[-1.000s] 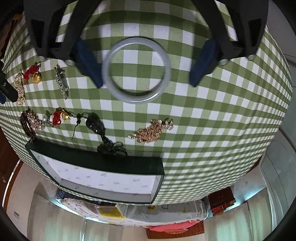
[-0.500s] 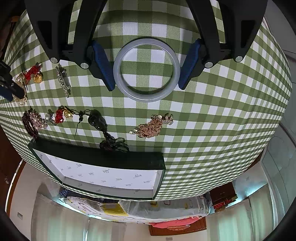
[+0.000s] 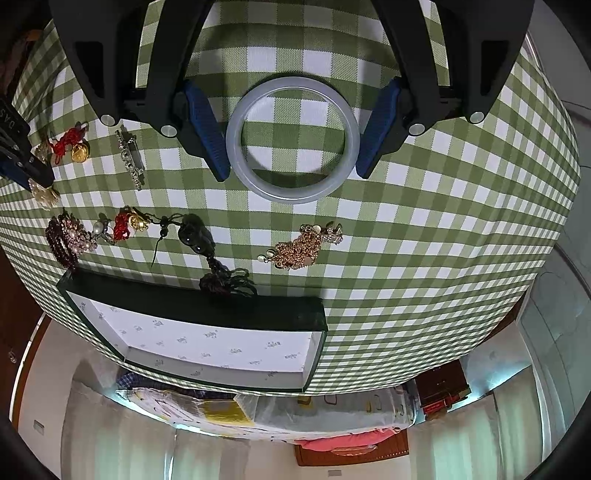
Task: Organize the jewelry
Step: 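Close the right tool on the pearl necklace and lift it, then carry the bangle with the left tool into the tray while the right tool drops the pearls there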
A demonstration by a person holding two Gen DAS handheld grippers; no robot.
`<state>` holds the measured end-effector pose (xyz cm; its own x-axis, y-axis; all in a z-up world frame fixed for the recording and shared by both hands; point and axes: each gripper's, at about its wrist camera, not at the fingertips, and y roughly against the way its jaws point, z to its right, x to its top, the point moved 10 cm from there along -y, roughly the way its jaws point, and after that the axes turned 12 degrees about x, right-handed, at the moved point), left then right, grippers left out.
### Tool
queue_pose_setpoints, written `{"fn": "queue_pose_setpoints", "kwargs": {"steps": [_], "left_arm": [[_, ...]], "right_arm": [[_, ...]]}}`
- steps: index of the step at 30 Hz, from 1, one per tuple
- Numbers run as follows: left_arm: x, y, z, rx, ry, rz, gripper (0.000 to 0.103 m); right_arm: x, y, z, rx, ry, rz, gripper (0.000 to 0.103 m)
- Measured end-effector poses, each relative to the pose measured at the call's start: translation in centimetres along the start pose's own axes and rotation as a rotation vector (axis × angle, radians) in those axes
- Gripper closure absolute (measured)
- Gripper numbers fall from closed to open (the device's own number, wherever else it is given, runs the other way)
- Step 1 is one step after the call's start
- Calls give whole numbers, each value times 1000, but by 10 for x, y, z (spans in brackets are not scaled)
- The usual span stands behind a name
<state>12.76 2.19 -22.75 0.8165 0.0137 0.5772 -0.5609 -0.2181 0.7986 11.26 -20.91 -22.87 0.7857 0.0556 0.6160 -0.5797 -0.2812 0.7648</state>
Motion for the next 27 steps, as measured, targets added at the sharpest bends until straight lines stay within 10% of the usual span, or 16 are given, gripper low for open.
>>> {"fn": "queue_pose_setpoints", "kwargs": {"steps": [27], "left_arm": [[72,42,11,-58,21,159,35]], "right_arm": [[76,34,-5,83,-14,171,85]]}}
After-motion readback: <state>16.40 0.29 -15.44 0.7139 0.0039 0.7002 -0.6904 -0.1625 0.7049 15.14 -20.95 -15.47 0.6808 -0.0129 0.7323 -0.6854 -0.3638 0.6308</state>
